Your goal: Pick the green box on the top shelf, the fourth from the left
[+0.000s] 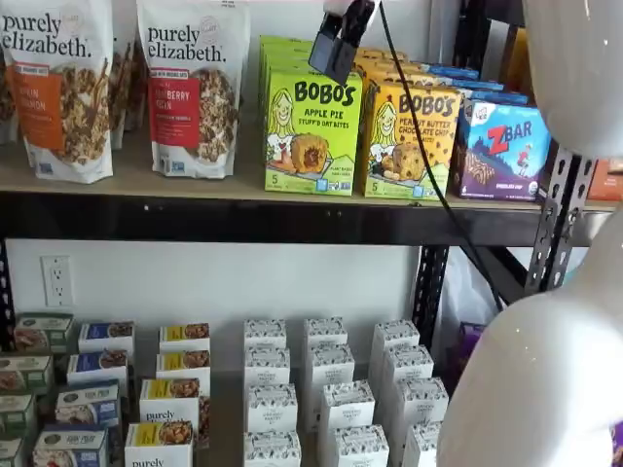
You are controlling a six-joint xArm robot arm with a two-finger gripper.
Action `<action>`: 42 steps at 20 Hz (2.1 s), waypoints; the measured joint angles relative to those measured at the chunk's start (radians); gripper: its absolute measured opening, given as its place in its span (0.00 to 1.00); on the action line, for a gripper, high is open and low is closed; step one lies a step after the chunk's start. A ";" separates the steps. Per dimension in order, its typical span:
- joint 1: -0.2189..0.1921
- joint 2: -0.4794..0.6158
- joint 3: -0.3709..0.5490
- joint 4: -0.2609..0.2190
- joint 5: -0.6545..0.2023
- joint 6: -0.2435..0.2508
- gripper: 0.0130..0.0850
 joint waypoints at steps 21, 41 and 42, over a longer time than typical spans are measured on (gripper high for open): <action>0.005 -0.066 0.156 -0.015 -0.346 -0.029 1.00; -0.006 0.062 0.067 -0.069 -0.313 -0.060 1.00; -0.005 0.065 0.065 -0.075 -0.308 -0.060 1.00</action>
